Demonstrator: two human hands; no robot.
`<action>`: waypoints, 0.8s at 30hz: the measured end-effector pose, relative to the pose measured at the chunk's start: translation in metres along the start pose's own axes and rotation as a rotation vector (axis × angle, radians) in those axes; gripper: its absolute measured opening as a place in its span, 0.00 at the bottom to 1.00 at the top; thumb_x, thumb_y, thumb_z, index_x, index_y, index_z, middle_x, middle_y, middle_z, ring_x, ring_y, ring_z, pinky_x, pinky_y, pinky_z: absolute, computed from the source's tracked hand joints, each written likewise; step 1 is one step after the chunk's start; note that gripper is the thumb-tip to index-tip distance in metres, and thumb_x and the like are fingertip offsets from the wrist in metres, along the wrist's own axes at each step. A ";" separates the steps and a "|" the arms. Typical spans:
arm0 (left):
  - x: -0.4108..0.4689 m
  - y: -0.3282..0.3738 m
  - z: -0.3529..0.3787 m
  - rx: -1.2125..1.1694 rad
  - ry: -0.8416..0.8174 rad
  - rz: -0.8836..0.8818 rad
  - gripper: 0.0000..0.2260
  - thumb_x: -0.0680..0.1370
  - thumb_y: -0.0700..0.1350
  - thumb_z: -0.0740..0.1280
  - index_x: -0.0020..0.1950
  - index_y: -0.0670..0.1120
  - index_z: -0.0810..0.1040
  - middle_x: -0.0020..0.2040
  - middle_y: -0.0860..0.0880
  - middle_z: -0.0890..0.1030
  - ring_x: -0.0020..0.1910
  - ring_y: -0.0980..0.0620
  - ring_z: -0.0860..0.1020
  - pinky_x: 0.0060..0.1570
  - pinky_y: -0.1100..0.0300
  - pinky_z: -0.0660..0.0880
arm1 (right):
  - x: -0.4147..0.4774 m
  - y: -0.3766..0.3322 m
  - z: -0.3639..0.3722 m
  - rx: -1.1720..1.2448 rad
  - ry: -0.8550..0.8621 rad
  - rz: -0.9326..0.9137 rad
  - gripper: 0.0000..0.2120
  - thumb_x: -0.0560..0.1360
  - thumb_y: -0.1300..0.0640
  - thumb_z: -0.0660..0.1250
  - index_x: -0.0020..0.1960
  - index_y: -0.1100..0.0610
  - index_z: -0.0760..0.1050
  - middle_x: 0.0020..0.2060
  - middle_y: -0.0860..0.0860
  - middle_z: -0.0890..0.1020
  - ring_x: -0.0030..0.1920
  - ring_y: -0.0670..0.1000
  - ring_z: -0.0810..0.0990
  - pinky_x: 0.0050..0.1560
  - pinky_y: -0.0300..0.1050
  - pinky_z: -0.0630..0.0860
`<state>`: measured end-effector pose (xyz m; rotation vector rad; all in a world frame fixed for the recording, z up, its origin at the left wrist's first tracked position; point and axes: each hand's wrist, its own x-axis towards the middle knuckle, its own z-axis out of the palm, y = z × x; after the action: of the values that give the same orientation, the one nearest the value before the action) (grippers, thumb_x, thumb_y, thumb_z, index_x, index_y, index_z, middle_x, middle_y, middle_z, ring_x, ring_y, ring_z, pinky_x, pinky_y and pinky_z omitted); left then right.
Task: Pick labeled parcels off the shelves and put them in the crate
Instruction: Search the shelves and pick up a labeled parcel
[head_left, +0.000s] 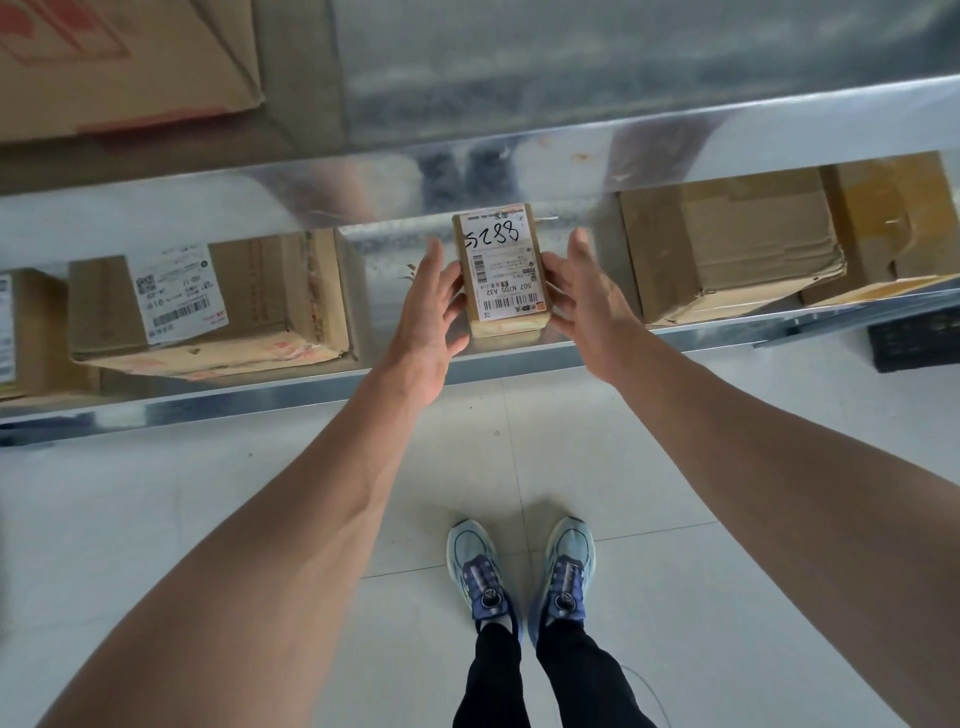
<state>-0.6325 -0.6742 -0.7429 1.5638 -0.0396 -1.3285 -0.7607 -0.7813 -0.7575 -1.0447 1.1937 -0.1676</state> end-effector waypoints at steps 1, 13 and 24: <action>-0.001 0.001 0.000 0.005 0.001 0.002 0.33 0.81 0.69 0.50 0.79 0.51 0.67 0.75 0.52 0.71 0.68 0.53 0.70 0.72 0.41 0.59 | -0.001 0.000 0.001 -0.006 -0.001 -0.005 0.36 0.84 0.33 0.42 0.79 0.57 0.64 0.73 0.55 0.75 0.73 0.56 0.73 0.75 0.55 0.66; -0.021 0.039 0.056 0.179 0.168 0.288 0.13 0.85 0.44 0.57 0.43 0.46 0.75 0.35 0.53 0.77 0.26 0.66 0.76 0.28 0.72 0.71 | -0.015 -0.047 -0.054 -0.050 0.190 -0.146 0.39 0.66 0.31 0.58 0.68 0.55 0.76 0.65 0.54 0.80 0.59 0.49 0.78 0.62 0.47 0.71; -0.008 0.027 0.168 0.337 -0.019 0.204 0.23 0.80 0.60 0.58 0.71 0.52 0.72 0.71 0.52 0.74 0.69 0.54 0.71 0.65 0.50 0.66 | -0.037 -0.085 -0.195 -0.156 0.358 -0.194 0.28 0.87 0.47 0.45 0.79 0.65 0.59 0.66 0.57 0.70 0.67 0.53 0.68 0.70 0.46 0.63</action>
<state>-0.7447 -0.7923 -0.6929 1.7736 -0.4431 -1.2178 -0.9018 -0.9177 -0.6673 -1.3050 1.4424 -0.4323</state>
